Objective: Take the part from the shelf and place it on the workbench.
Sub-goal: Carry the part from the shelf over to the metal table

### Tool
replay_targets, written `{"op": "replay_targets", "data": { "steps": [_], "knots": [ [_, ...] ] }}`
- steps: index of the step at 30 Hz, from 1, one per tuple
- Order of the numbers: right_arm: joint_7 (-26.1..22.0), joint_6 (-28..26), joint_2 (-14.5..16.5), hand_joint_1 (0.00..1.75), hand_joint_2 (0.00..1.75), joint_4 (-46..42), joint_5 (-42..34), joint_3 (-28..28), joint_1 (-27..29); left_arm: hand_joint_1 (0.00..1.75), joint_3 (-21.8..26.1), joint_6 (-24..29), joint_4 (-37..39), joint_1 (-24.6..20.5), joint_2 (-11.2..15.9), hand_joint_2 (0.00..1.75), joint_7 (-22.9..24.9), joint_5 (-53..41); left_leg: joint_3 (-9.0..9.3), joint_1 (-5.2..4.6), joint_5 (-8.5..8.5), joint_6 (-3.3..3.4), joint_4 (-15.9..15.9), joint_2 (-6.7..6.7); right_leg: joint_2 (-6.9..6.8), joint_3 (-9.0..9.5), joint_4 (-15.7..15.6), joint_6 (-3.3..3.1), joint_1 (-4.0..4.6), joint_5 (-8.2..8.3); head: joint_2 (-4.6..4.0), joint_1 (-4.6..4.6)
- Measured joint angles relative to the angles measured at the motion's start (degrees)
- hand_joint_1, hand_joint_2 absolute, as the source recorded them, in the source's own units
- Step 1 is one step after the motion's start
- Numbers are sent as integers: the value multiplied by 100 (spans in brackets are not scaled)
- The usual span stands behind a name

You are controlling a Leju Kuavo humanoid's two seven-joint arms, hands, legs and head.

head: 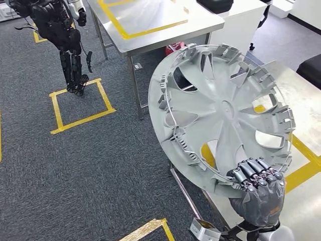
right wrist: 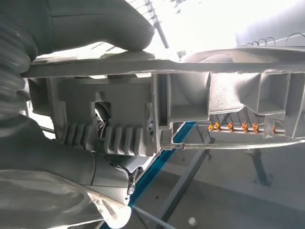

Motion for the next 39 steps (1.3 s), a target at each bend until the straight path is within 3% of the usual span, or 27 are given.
{"op": "replay_targets", "data": {
  "steps": [1, 2, 4, 5, 7, 9, 10, 12, 14, 16, 18, 19, 20, 21, 23, 25, 27, 28, 30, 32, 34, 35, 37, 39],
  "knots": [
    [-8, 0, -10, 175, 175, 5, 2, 8, -10, 0, 1, -7, 0, 11, -2, 175, 0, 0, 0, -9, 4, 11, -6, 75, -151, -161, 336, 18, 7, -176, 0, 11],
    [-13, 0, -17, 175, 175, 14, 3, 15, -20, 0, 1, -10, 0, 21, -3, 175, 0, 0, -4, -14, 2, 17, -4, 161, -216, -334, 710, 40, 4, -338, 0, 17],
    [-23, 0, -33, 175, 175, 31, 7, 30, -20, 0, 1, -13, 0, 28, -4, 175, -1, 0, -1, -19, -8, 17, -1, 326, -261, -496, 1108, 79, -7, -422, -1, 16],
    [-24, 0, -40, 175, 175, 38, 6, 35, -19, 0, 2, -14, 0, 27, -4, 175, -1, 0, 3, -19, -17, 10, 4, 400, -289, -416, 993, 92, -13, -317, -1, 17],
    [-26, 0, -51, 175, 175, 44, 4, 39, -22, 0, 5, -20, 0, 23, -3, 175, -2, -1, 17, -23, -49, -26, 28, 520, -488, 3, 266, 107, -17, -10, -1, 18],
    [-38, 0, -55, 175, 175, 48, 2, 39, -36, 0, 9, -27, 0, 24, 7, 175, -2, -4, 27, -64, -98, -84, 78, 610, -716, 346, -303, 54, -1, 117, -1, 18],
    [-49, 0, -55, 175, 175, 50, 2, 39, -42, 0, 11, -29, 0, 25, 12, 175, -2, -6, 32, -86, -115, -108, 97, 656, -759, 396, -389, 13, 11, 104, -1, 13],
    [-73, 0, -55, 175, 175, 53, 1, 40, -42, 0, 13, -31, 0, 15, 18, 175, -2, -9, 40, -95, -140, -146, 113, 747, -629, 385, -382, -75, 17, 115, 0, 8],
    [-91, -1, -55, 175, 175, 55, 1, 40, -44, 0, 14, -32, 0, -3, 21, 175, -2, -10, -2, -64, -274, -201, 259, 596, -503, 372, -388, -144, 3, 138, 0, -4],
    [-105, -1, -55, 175, 175, 61, -1, 39, -63, 0, 15, -35, 0, -6, 21, 175, -3, -10, -245, -33, -610, -245, 839, 293, -375, 366, -393, -204, -7, 154, -1, -24],
    [-122, 0, -55, 175, 175, 78, -1, 38, -82, 0, 20, -44, 0, -19, 26, 175, -4, -8, -588, -28, -914, -251, 1594, 169, -227, 362, -392, -233, 4, 160, -1, -29],
    [-132, 0, -55, 175, 175, 91, 0, 38, -86, 0, 22, -53, 0, -30, 30, 175, -4, -8, -675, -31, -926, -241, 1778, 150, -145, 364, -391, -238, 12, 162, -1, -30],
    [-143, 0, -55, 175, 175, 106, 1, 37, -88, 0, 24, -67, 0, -41, 33, 175, -4, -9, -661, -33, -816, -222, 1735, 136, -59, 368, -390, -239, 18, 165, -1, -31],
    [-154, 0, -55, 175, 175, 119, 1, 38, -92, 0, 25, -83, 0, -45, 36, 175, -4, -10, -550, -36, -609, -191, 1471, 103, 29, 373, -389, -239, 22, 169, -1, -31],
    [-167, 0, -54, 175, 175, 136, 1, 39, -104, 0, 23, -108, 1, -37, 38, 175, -3, -14, -233, -33, -202, -118, 705, -120, 189, 368, -385, -220, 26, 184, -1, -28],
    [-168, 0, -53, 175, 175, 151, 1, 39, -133, 0, 23, -114, 2, -29, 39, 175, -1, -20, -55, -32, -85, -77, 255, -323, 323, 318, -378, -168, 11, 216, -1, -36],
    [-165, -1, -54, 175, 175, 170, 0, 39, -150, 0, 23, -117, 2, -34, 29, 175, 1, -30, -26, -33, -103, -56, 158, -283, 442, 257, -397, -88, -10, 263, -1, -47],
    [-161, -1, -54, 175, 175, 178, 0, 39, -146, 0, 23, -118, 2, -40, 23, 175, 2, -39, -16, -25, -84, -39, 112, -214, 398, 222, -393, -58, -10, 263, -1, -49],
    [-147, -1, -55, 175, 175, 202, -1, 42, -166, 0, 23, -119, 2, -36, 5, 175, 3, -57, 11, 0, -26, 10, 13, -63, 114, 71, -154, -18, 12, 94, -1, -18],
    [-133, 0, -55, 175, 175, 234, 2, 50, -203, 0, 23, -119, 2, -20, 0, 175, 6, -69, 15, -1, -10, 36, -16, 98, -183, -236, 497, 15, 10, -252, -1, 14],
    [-125, 1, -55, 175, 175, 266, 4, 61, -216, 0, 23, -119, 2, -10, 0, 175, 10, -73, 16, -4, -17, 35, -12, 265, -253, -480, 1065, 67, -12, -436, -1, 16],
    [-120, 1, -55, 175, 175, 281, 4, 67, -217, 0, 23, -119, 2, -11, 0, 175, 11, -75, 19, -3, -25, 29, -8, 342, -274, -472, 1092, 91, -26, -389, -1, 17],
    [-110, 1, -55, 175, 175, 311, 4, 72, -217, 0, 23, -118, 2, -17, 1, 175, 13, -77, 29, 4, -55, -8, 19, 468, -385, -118, 496, 120, -47, -61, -1, 17],
    [-98, 1, -55, 175, 175, 327, 2, 73, -229, 0, 23, -116, 2, -21, 8, 175, 13, -78, 24, -14, -103, -71, 73, 569, -584, 281, -198, 94, -21, 115, 0, 18]
  ]
}}
